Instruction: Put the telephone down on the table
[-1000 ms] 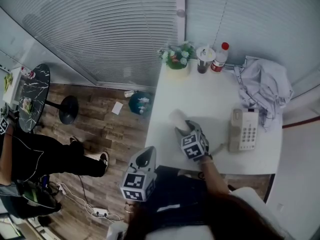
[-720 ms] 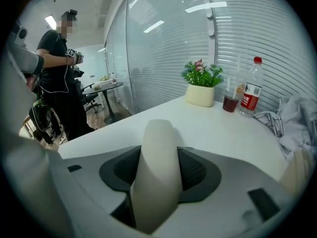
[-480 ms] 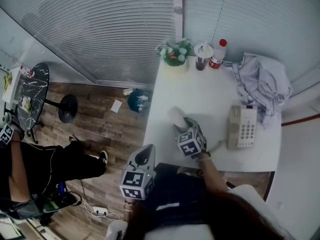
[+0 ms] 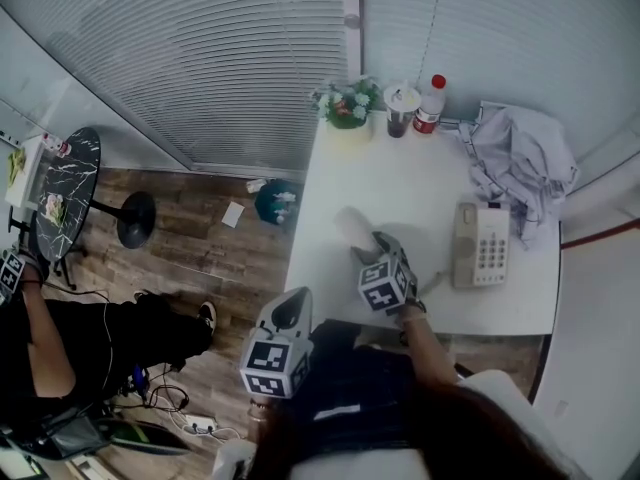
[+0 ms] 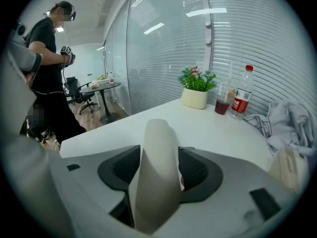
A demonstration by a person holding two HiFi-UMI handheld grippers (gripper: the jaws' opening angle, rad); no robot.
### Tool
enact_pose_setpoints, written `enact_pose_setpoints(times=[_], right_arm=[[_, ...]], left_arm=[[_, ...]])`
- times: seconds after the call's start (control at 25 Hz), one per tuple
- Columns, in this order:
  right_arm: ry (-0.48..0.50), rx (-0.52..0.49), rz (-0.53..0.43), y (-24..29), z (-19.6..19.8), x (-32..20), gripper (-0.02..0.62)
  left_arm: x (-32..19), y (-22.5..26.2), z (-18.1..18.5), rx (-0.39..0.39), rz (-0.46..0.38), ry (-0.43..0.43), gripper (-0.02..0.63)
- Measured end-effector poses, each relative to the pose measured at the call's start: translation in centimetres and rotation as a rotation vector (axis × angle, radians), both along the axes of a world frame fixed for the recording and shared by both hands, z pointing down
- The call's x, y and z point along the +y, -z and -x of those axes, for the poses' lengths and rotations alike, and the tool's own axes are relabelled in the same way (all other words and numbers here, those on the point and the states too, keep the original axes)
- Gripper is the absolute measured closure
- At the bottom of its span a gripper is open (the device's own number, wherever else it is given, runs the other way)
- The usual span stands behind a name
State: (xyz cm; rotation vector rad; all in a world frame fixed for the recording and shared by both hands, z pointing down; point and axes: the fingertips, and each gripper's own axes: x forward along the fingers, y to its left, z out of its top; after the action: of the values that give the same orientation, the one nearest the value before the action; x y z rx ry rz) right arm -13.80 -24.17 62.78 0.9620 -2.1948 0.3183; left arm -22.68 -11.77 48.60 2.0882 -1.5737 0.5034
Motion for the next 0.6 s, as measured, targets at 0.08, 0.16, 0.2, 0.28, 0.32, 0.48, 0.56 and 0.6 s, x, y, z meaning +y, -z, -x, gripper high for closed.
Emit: enact_pose_setpoints(times=[0.08,0.16,0.2,0.28,0.32,0.48,0.56,0.6], right_arm=[[-0.007,0.0,-0.014,0.4,-0.4,0.3,0.344],[-0.013,0.001,-0.027,0.8,-0.7,0.8,0.345],[-0.016,0.0,-0.035,1.0,-0.9,1.1,0.345],[-0.026,-0.005,-0.051,1.6,-1.2,1.7,0.348],[-0.029,-0.008,-0.059,1.8,-1.3,1.9,0.35],[-0.042,-0.015,-0.09,2.8,-1.9,3.3,0.4],[-0.045,-0.016,-0.098,3.2,-2.3,4.2,0.41],[-0.047,-0.015,-0.103,3.3,-2.4,4.6,0.415]], left_arm=[[0.6,0.1,-0.2,0.001,-0.003,0.003,0.598],[1.4,0.3,-0.3,0.003,-0.009,0.006,0.598],[1.8,0.5,-0.4,0.003,-0.014,0.006,0.598],[2.5,0.8,-0.5,0.005,-0.024,0.006,0.598],[2.8,0.9,-0.7,0.006,-0.028,0.006,0.598],[4.5,1.2,-1.2,0.014,-0.04,0.008,0.598],[5.4,1.3,-1.4,0.018,-0.047,0.006,0.598],[5.8,1.4,-1.6,0.02,-0.051,0.005,0.598]])
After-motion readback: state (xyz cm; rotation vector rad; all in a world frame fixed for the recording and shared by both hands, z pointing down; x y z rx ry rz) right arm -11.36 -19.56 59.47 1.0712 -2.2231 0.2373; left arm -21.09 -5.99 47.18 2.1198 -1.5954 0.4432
